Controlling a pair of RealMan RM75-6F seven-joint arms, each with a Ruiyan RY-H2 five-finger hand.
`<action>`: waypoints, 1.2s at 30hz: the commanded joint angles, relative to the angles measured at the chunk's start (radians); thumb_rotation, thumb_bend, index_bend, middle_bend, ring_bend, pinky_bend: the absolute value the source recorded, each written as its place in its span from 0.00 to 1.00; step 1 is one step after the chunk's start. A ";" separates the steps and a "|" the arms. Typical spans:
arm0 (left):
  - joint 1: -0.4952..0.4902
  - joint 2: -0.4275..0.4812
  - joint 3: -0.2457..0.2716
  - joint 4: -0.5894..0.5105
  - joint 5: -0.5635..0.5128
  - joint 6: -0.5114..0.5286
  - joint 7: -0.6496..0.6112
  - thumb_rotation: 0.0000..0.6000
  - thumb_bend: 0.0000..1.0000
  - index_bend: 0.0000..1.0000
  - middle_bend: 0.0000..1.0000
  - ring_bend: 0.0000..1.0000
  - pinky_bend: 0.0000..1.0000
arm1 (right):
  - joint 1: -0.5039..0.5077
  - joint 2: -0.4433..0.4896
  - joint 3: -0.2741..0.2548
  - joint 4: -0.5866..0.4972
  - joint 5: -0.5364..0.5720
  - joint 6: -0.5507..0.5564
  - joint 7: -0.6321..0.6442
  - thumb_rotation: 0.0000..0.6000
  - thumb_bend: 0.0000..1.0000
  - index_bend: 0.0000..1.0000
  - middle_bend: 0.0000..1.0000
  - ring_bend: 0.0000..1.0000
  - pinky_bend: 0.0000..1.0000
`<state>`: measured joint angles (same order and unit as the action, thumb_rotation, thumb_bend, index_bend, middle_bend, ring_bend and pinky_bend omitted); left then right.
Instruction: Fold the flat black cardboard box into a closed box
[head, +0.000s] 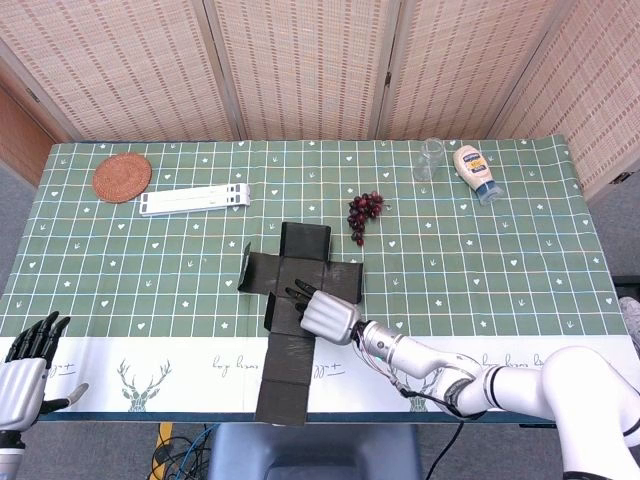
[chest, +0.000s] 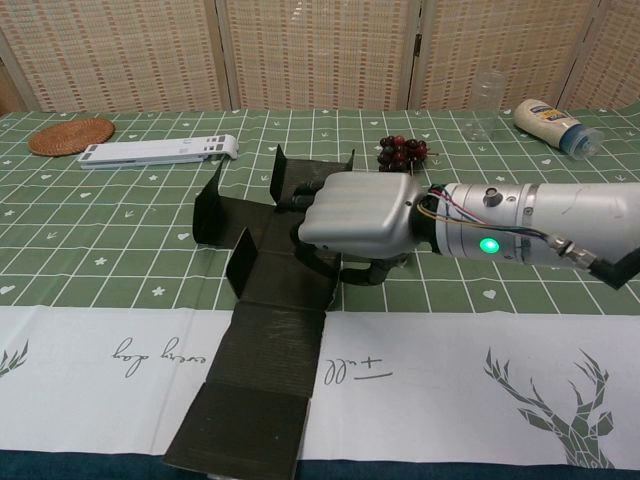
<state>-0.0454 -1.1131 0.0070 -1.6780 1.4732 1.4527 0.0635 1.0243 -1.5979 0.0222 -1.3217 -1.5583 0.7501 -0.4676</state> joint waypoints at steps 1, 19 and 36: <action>0.001 0.002 0.000 0.000 0.000 0.002 -0.001 1.00 0.14 0.03 0.00 0.00 0.08 | -0.007 0.044 -0.046 0.009 -0.067 0.027 0.064 1.00 0.46 0.60 0.35 0.08 0.05; -0.015 -0.001 -0.010 -0.014 -0.002 -0.014 0.024 1.00 0.14 0.03 0.00 0.00 0.08 | -0.104 0.171 -0.017 -0.031 -0.081 0.249 0.247 1.00 0.46 0.15 0.21 0.09 0.06; -0.037 -0.016 -0.014 0.017 -0.011 -0.049 0.001 1.00 0.14 0.03 0.00 0.00 0.08 | -0.201 0.444 0.110 -0.312 0.507 -0.019 0.440 1.00 0.48 0.00 0.14 0.10 0.34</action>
<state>-0.0816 -1.1284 -0.0073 -1.6616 1.4616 1.4044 0.0648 0.8289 -1.1835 0.1021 -1.6329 -1.1186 0.8075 -0.1048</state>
